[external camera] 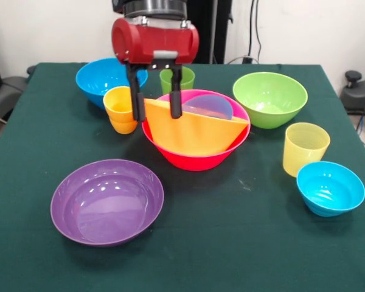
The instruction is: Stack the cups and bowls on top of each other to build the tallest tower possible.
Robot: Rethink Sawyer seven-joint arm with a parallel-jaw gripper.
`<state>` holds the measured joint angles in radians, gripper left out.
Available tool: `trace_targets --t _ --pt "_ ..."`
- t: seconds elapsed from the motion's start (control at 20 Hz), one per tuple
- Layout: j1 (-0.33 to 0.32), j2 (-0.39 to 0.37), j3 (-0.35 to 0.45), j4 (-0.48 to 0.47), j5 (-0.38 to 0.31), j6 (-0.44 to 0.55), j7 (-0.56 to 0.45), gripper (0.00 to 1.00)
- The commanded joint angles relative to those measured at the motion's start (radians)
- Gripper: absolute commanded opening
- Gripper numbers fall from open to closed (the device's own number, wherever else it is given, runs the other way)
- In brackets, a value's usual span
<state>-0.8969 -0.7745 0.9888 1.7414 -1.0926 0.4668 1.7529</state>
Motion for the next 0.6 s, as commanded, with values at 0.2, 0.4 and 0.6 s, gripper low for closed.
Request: trace_targets --t 0.2,0.4,0.6 --pt "0.073 -0.023 -0.029 0.044 0.048 0.117 -0.194 1.0" --pt "0.09 -0.017 -0.044 0.031 0.066 0.127 -0.191 1.0" --pt "0.082 -0.002 -0.039 0.031 0.105 0.15 -0.223 1.0"
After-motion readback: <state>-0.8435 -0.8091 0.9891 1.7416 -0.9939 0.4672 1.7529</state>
